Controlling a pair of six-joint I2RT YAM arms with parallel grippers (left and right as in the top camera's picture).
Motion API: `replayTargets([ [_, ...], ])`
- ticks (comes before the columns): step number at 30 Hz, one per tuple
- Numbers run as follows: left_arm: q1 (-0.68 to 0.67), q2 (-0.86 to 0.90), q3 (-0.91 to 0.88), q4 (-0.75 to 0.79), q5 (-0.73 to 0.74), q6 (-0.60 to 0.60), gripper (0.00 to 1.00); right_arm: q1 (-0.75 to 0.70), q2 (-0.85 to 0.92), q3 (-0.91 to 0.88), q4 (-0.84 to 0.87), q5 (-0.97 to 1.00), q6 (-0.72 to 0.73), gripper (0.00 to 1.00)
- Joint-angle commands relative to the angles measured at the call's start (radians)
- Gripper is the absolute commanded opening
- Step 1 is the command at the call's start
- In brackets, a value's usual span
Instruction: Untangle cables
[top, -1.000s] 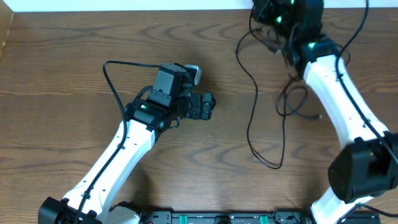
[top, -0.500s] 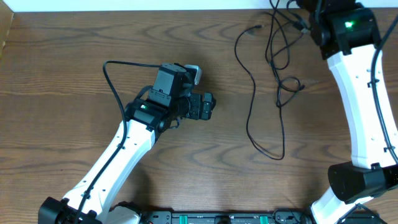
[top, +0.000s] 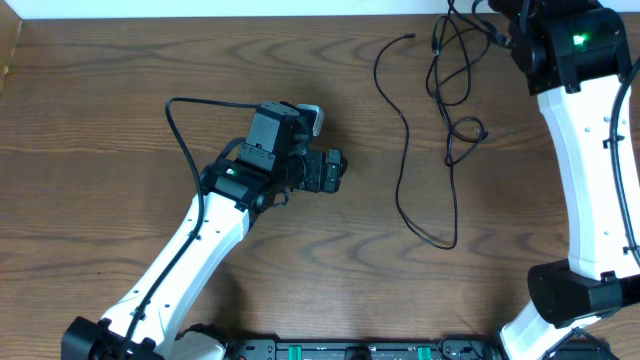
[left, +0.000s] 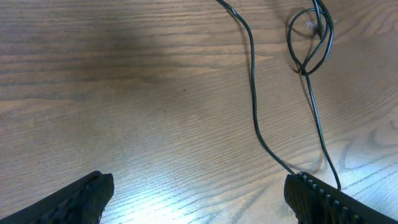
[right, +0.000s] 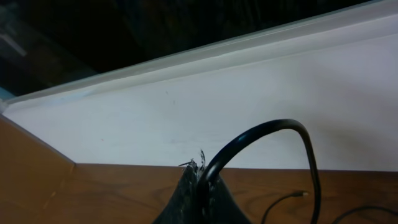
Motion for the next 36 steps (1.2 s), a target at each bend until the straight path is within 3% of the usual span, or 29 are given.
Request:
replayTargets([
  [1,-0.001,0.010,0.002,-0.002,0.011,0.002,0.93,-0.001,-0.031,0.026,0.003,0.019,-0.027,0.01],
  [21,-0.002,0.010,0.002,0.036,0.016,-0.098,0.93,0.000,-0.032,0.026,-0.018,0.018,-0.033,0.01],
  [26,-0.002,0.035,0.002,0.163,0.021,-0.103,0.93,0.000,-0.042,0.026,0.014,-0.024,0.048,0.01],
  [36,-0.003,0.209,0.002,0.468,0.277,-0.108,0.93,0.000,-0.053,0.026,0.108,-0.221,0.146,0.01],
])
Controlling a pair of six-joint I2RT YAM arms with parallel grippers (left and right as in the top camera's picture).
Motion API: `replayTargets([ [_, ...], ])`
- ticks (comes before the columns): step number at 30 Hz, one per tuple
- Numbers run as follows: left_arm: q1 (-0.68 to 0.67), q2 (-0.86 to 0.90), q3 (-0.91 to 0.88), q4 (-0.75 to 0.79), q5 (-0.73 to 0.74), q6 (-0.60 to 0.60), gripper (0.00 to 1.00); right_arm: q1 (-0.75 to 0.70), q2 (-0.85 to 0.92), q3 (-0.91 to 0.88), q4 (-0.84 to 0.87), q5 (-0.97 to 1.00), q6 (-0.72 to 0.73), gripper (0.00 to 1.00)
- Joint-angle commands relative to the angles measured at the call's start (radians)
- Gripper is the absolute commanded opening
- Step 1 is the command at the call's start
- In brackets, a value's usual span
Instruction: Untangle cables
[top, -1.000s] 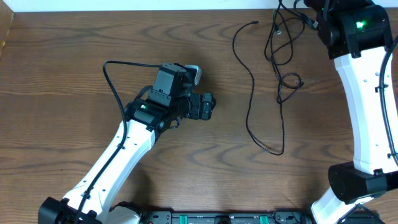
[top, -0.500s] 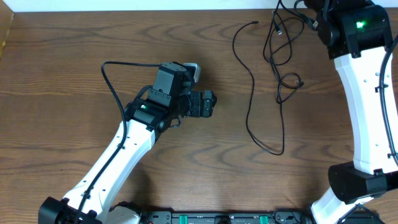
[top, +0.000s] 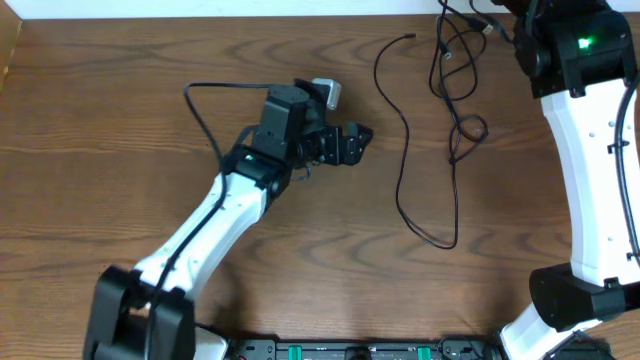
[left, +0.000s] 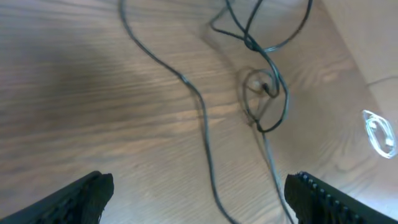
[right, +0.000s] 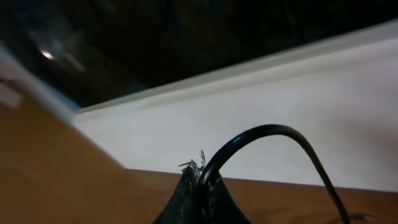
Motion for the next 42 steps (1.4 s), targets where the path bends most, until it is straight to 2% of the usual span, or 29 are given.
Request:
replayTargets([
  [1,-0.007,0.067,0.002,0.097,0.137,-0.021,0.93,0.000,-0.037,0.026,0.009,-0.074,0.035,0.01],
  [7,-0.054,0.159,0.002,0.350,0.132,-0.024,0.93,0.000,-0.037,0.026,0.007,-0.118,0.061,0.01],
  [12,-0.110,0.227,0.002,0.489,-0.048,-0.024,0.93,0.000,-0.038,0.026,0.018,-0.163,0.072,0.01],
  [15,-0.140,0.262,0.002,0.531,-0.105,-0.024,0.93,0.000,-0.038,0.026,0.018,-0.170,0.072,0.01],
  [17,-0.151,0.269,0.002,0.529,-0.104,-0.024,1.00,0.000,-0.038,0.026,0.017,-0.179,0.072,0.01],
  [22,-0.158,0.270,0.002,0.537,-0.127,-0.020,1.00,0.000,-0.038,0.026,0.015,-0.190,0.072,0.01],
  [25,-0.167,0.296,0.002,0.583,-0.222,-0.021,1.00,0.000,-0.038,0.026,0.019,-0.195,0.091,0.01],
  [27,-0.176,0.338,0.002,0.661,-0.267,-0.030,1.00,0.002,-0.038,0.026,0.036,-0.208,0.136,0.01],
  [35,-0.187,0.515,0.003,1.072,-0.281,-0.110,1.00,0.003,-0.040,0.026,0.142,-0.352,0.281,0.01],
  [42,-0.185,0.542,0.003,1.107,-0.385,-0.110,0.99,0.010,-0.074,0.026,0.122,-0.415,0.296,0.01],
])
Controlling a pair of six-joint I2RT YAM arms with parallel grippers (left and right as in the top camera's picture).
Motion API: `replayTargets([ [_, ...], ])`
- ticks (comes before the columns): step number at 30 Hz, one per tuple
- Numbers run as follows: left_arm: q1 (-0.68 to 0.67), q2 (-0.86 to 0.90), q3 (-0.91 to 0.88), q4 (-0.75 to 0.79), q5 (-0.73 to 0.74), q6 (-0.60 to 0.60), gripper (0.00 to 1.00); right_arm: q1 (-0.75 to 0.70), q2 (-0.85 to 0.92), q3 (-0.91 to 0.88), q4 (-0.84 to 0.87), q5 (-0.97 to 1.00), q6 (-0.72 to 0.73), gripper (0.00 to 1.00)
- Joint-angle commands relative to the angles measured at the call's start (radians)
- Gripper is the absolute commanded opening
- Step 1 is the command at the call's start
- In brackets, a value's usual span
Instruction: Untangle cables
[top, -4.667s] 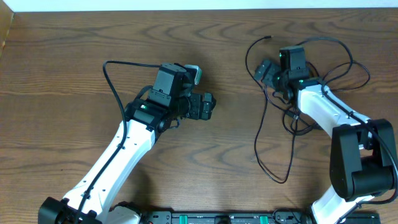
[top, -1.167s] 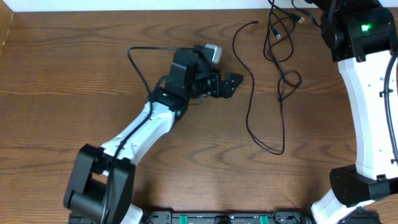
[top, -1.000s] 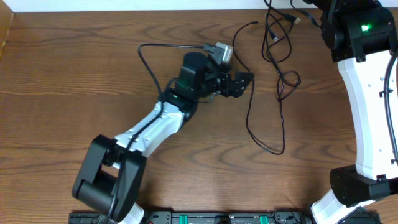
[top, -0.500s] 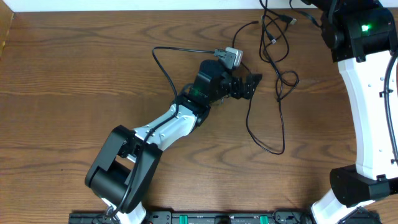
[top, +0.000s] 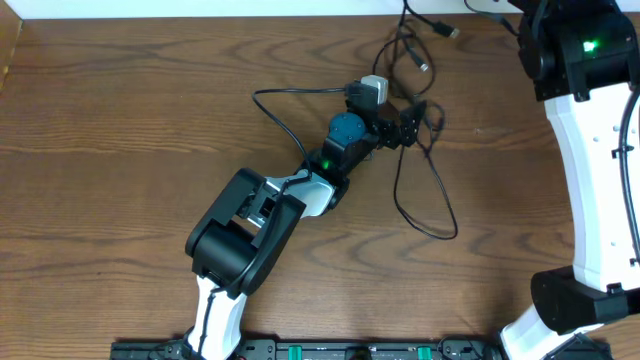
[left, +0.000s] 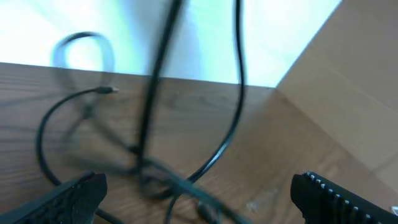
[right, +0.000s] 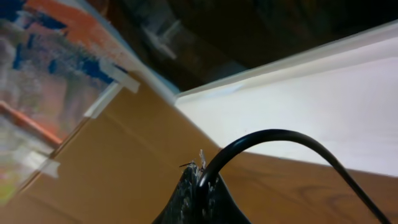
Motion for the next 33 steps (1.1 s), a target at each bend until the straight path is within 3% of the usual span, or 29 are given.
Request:
replayTargets([
  [1,0.001,0.004,0.002,0.019,-0.094,-0.009,1.00,0.009,-0.066,0.026,-0.024,-0.053,0.022,0.01],
  [10,0.082,0.004,0.002,0.020,-0.105,-0.010,1.00,-0.017,-0.134,0.026,-0.150,-0.036,-0.066,0.01],
  [12,0.122,0.004,0.002,0.020,-0.103,-0.057,0.60,-0.043,-0.144,0.026,-0.163,-0.037,-0.066,0.01],
  [14,0.140,0.004,0.002,0.020,-0.086,-0.069,0.28,-0.045,-0.144,0.025,-0.165,-0.037,-0.066,0.01],
  [16,0.150,0.004,0.002,0.021,-0.048,-0.069,0.10,-0.045,-0.144,0.025,-0.168,-0.037,-0.066,0.01],
  [21,0.160,0.002,0.002,-0.024,-0.021,-0.068,0.07,-0.067,-0.144,0.025,-0.211,0.011,-0.082,0.01],
  [24,0.179,-0.031,0.002,-0.127,-0.008,-0.066,0.07,-0.109,-0.144,0.025,-0.289,0.108,-0.119,0.01],
  [27,0.205,-0.134,0.002,-0.325,0.089,0.085,0.08,-0.170,-0.144,0.025,-0.394,0.255,-0.169,0.01],
  [30,0.215,-0.258,0.002,-0.570,0.087,0.237,0.07,-0.211,-0.144,0.025,-0.458,0.363,-0.198,0.01],
  [32,0.218,-0.341,0.002,-0.726,0.087,0.357,0.07,-0.233,-0.144,0.024,-0.492,0.423,-0.218,0.01],
  [33,0.222,-0.423,0.002,-0.874,0.087,0.472,0.07,-0.249,-0.144,0.024,-0.522,0.473,-0.224,0.01],
])
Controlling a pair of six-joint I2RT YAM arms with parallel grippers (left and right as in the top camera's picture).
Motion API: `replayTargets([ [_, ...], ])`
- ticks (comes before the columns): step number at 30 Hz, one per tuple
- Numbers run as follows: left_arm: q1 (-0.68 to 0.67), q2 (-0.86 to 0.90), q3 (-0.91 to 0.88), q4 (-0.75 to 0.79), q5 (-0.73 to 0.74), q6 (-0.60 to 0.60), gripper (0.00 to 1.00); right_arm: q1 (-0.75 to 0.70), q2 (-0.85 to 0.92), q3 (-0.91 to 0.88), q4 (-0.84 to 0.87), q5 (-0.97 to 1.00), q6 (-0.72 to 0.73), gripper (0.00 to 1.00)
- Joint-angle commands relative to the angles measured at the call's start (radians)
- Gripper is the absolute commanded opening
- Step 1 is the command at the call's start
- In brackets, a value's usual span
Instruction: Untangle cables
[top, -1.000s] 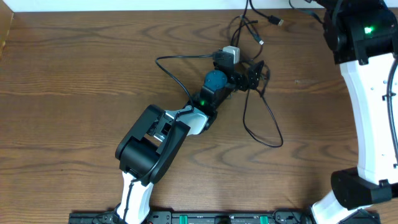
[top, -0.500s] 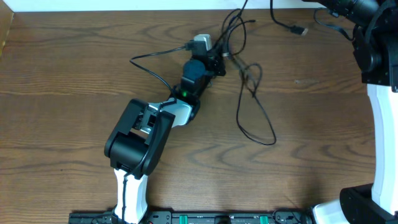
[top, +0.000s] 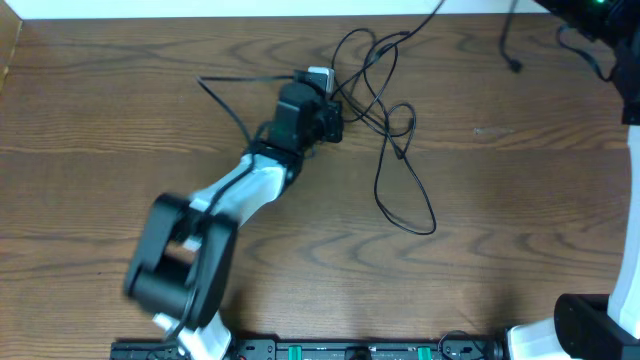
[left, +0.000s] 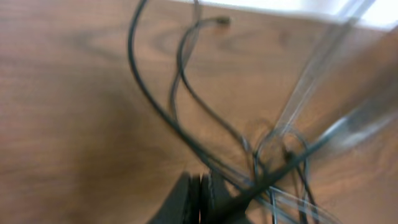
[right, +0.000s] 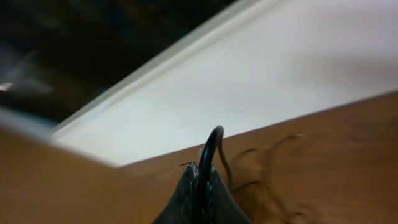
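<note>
Thin black cables (top: 375, 95) lie in tangled loops at the table's far middle, with one long loop (top: 405, 190) trailing toward me. My left gripper (top: 330, 122) sits at the tangle's left edge. The blurred left wrist view shows it (left: 201, 186) shut, with a dark strand (left: 292, 162) leaving its tips to the right. My right gripper (right: 202, 177) is shut on a black cable (right: 208, 146) that arches up from its tips. In the overhead view the right gripper is out of frame; one strand (top: 435, 8) leaves the top edge and a cable end (top: 512, 62) hangs at the far right.
The wooden table (top: 100, 200) ends at a white strip (top: 200, 8) along its far edge. My left arm (top: 240, 185) stretches diagonally from the near left. A white link of the right arm (top: 630, 200) stands at the right edge.
My left gripper was open among the cables and is now shut, a little farther left. The tangle has shifted left with it. The right arm has moved mostly out of the overhead view.
My left gripper stood open on bare table left of the cables, then nearer them, then open in the tangle; now it is shut there. My right gripper stayed shut on a cable at the far right throughout, and the tangle has been drawn leftward.
</note>
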Motion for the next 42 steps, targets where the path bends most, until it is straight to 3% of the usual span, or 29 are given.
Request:
replayTargets([
  [1,0.011,-0.211,0.011,-0.260,0.016,0.352,0.08,-0.037,-0.012,0.020,-0.050,0.200,-0.061,0.01],
  [5,0.034,-0.378,0.011,-0.480,-0.079,0.442,0.08,-0.059,-0.006,0.019,-0.085,0.222,-0.081,0.01],
  [8,0.050,-0.486,0.011,-0.558,-0.084,0.511,0.07,-0.060,0.001,0.018,-0.106,0.219,-0.097,0.01],
  [13,0.048,-0.675,0.011,-0.586,-0.024,0.556,0.07,-0.048,0.019,0.017,-0.174,0.172,-0.136,0.01],
  [18,0.048,-0.744,0.011,-0.536,0.000,0.562,0.07,-0.015,0.037,0.011,-0.199,0.153,-0.171,0.01],
  [22,0.048,-0.764,0.011,-0.414,0.055,0.416,0.07,0.029,0.045,0.010,-0.201,0.093,-0.192,0.01],
  [27,0.048,-0.775,0.011,-0.193,0.130,0.232,0.08,0.095,0.049,0.010,-0.225,0.051,-0.325,0.01],
  [31,0.048,-0.775,0.011,-0.040,0.130,0.169,0.07,0.142,0.058,0.010,-0.291,0.051,-0.425,0.04],
  [33,0.048,-0.775,0.011,0.013,0.130,0.134,0.07,0.162,0.063,0.007,-0.315,0.045,-0.457,0.01],
  [42,0.048,-0.774,0.011,0.055,0.209,-0.011,0.07,0.281,0.129,0.005,-0.290,-0.280,-0.692,0.01],
])
